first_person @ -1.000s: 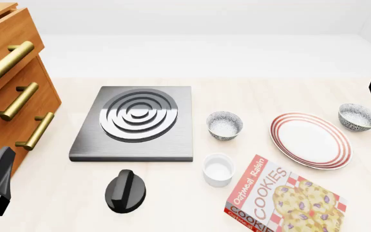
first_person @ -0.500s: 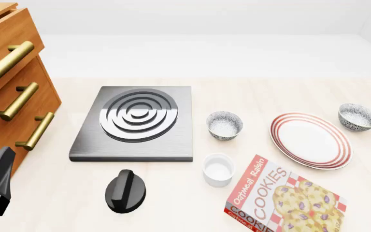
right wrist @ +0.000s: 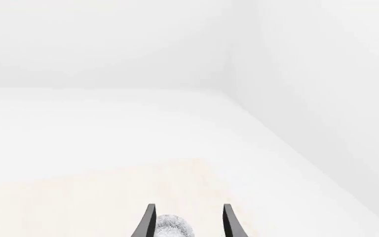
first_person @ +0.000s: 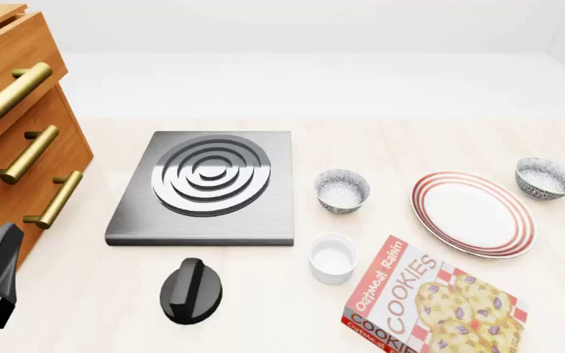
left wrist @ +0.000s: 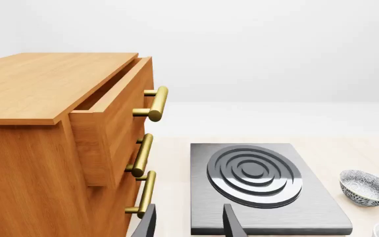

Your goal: Pick the akita bowl next to the plate and place it on the plate.

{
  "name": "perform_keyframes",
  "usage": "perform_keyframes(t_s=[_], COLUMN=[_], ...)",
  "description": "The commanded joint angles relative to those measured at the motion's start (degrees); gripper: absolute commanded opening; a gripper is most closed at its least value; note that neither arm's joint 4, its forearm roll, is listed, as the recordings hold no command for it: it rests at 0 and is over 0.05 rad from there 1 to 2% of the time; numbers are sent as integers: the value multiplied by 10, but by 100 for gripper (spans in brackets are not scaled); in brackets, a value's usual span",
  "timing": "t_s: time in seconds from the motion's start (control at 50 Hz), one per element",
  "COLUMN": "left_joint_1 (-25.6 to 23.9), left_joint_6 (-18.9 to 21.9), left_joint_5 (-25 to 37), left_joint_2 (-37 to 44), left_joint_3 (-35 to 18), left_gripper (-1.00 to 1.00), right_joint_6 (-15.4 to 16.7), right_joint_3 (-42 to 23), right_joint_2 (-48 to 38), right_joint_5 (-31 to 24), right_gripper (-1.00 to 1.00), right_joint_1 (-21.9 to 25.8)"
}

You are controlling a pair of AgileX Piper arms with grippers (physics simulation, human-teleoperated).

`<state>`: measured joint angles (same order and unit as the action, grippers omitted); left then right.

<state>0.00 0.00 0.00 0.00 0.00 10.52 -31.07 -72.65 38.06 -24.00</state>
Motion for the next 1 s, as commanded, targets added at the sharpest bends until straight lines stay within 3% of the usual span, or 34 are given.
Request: perform_keyframes(t_s=[0.02, 1.0], left_joint_1=[0, 0], left_joint_6=[0, 0], left_joint_5=[0, 0], left_joint_2=[0, 0], left_joint_3=[0, 0], left_gripper=[100, 100], right_joint_6=[2, 7], right_joint_3=[-8, -26], right_joint_2=[-11, -83], right_joint_5=[-4, 8], right_gripper=[100, 100], right_joint_1=[-14, -50])
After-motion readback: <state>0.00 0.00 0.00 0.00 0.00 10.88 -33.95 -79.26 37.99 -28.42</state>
